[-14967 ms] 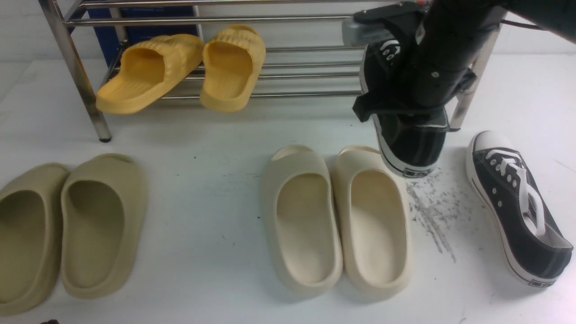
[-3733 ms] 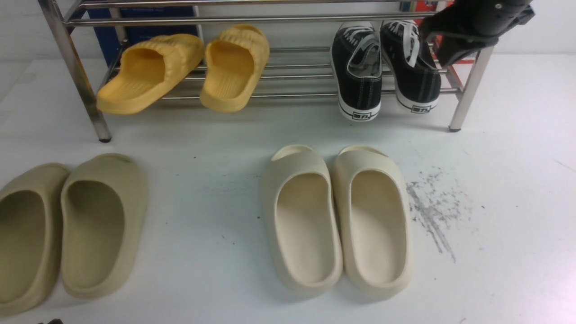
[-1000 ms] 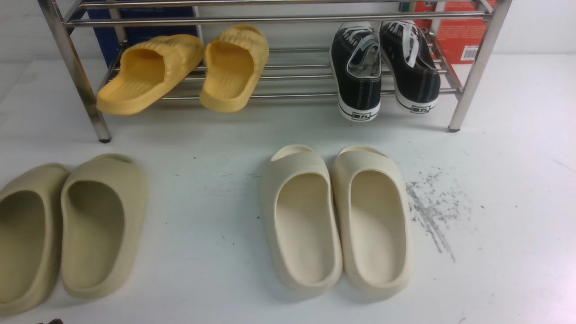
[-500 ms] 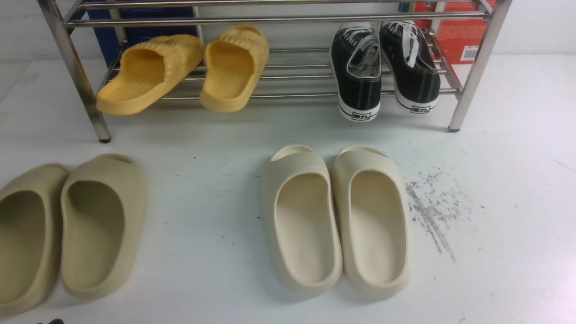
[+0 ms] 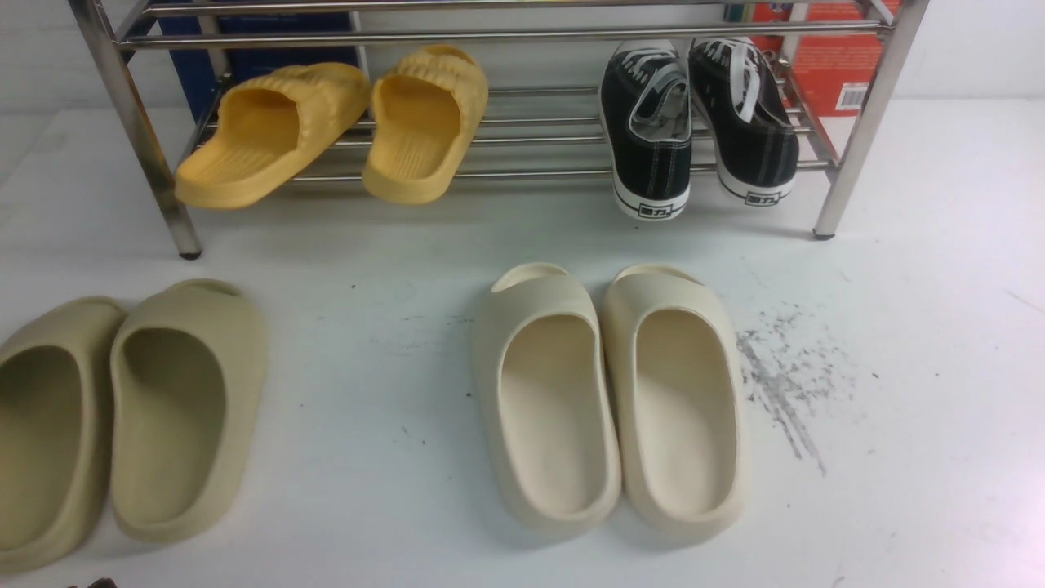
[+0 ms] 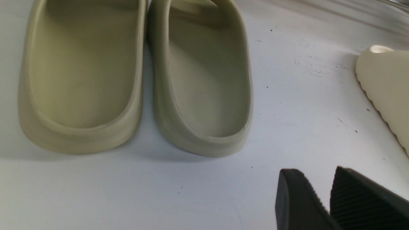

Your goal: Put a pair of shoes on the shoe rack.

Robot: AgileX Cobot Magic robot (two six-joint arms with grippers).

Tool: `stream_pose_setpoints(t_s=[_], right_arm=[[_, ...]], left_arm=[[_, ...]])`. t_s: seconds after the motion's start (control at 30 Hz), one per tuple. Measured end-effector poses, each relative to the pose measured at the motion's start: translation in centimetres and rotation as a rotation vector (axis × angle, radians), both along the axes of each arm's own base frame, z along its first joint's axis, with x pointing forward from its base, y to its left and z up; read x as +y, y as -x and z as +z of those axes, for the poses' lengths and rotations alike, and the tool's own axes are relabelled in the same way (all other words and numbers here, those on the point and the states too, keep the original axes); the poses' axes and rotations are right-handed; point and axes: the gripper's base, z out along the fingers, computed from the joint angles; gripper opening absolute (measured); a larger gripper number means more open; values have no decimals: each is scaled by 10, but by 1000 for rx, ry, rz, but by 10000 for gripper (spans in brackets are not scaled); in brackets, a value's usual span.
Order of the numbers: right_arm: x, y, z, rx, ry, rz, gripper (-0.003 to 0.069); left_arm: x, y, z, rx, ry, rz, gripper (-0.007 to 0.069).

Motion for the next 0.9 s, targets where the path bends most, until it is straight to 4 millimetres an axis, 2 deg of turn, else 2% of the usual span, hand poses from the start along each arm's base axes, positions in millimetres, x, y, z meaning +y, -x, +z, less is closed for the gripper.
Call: stream_pose_setpoints(t_s=[0.9], right_arm=[[0, 0, 0, 0, -1, 0, 106]], left_arm=[[0, 0, 1, -10, -14, -4, 206]])
